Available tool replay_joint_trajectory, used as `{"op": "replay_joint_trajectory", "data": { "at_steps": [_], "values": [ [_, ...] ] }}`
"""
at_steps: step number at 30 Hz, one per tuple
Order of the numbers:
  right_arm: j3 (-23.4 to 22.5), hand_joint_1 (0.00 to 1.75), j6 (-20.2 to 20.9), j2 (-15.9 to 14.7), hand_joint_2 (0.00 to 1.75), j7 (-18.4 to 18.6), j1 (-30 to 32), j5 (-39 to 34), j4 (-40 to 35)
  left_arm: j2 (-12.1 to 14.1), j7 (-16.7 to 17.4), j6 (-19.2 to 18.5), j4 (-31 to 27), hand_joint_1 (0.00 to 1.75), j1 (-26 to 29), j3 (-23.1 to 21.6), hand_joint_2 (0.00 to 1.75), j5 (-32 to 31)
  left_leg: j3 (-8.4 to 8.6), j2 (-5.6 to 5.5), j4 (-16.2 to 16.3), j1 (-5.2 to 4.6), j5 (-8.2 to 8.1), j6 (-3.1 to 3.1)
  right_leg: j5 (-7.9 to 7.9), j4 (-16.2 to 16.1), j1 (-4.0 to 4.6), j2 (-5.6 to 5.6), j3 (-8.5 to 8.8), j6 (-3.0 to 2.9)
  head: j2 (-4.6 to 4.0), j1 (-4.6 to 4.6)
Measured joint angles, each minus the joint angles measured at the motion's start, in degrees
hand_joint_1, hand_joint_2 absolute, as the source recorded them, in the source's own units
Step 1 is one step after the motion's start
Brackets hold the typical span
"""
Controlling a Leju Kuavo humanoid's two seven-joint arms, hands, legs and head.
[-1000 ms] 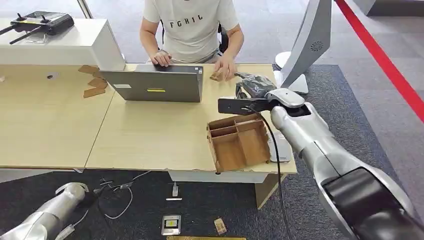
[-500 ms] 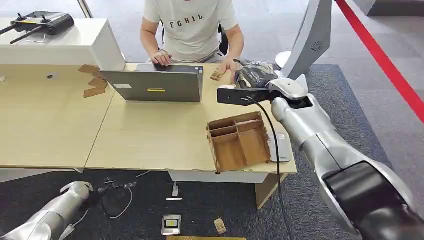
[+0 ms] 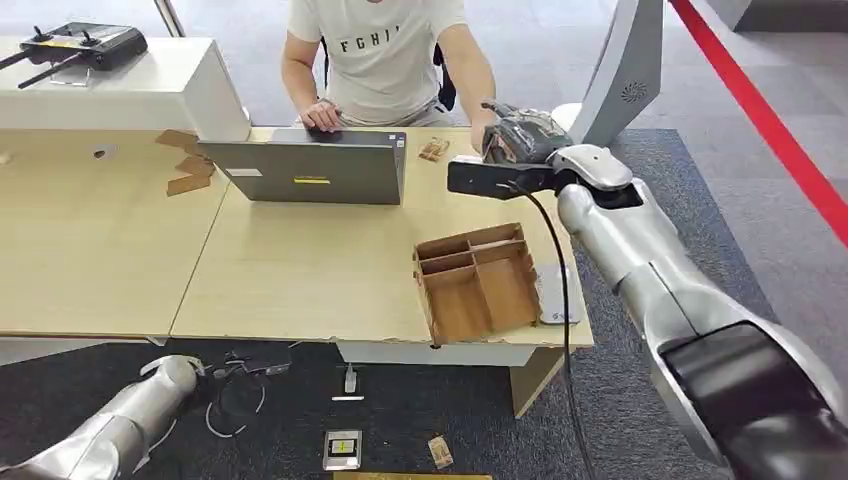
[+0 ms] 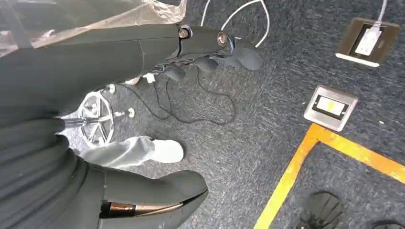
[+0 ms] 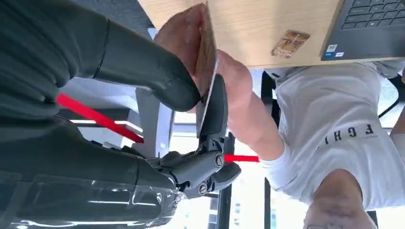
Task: Pass the card to the sensor for recognition and then transmit it.
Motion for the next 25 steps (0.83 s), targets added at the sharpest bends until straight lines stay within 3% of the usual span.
{"op": "replay_joint_trajectory", "data": {
  "at_steps": [9,10,11,25],
  "values": [
    [-0.3,1.75,1.3,-1.1,1.75,1.0,1.1,0.0,-2.1,-0.5,-0.7,0.1,-0.1,0.00,0.0,-1.0,1.75,-0.4,-0.03,-0.03,0.0,0.00,0.00,0.00,0.00,0.0,0.00,0.00,0.00,0.00,0.00,0.02],
    [-0.4,0.00,1.4,-1.3,1.75,1.1,1.2,0.0,-2.3,-0.5,-0.8,0.1,-0.1,0.00,0.0,-1.2,1.75,-0.5,-0.04,-0.03,0.0,0.00,0.00,0.00,0.00,0.0,0.00,0.00,-0.02,0.00,0.00,0.02],
    [-0.4,0.00,1.4,-1.5,0.00,1.1,1.2,0.0,-2.4,-0.5,-0.8,0.1,-0.1,0.00,0.0,-1.2,1.75,-0.6,-0.06,-0.02,0.0,0.00,0.00,0.00,0.00,0.0,0.00,0.00,-0.05,0.00,0.00,0.00],
    [-2.8,0.00,3.0,-6.4,0.00,3.8,6.3,0.3,-9.3,-1.0,-2.0,-0.6,-1.1,0.00,0.0,-3.3,1.75,-2.1,-0.06,0.00,0.0,-0.01,0.00,0.00,0.01,0.0,-0.02,0.00,-0.05,0.00,0.00,0.00]
  ]
}}
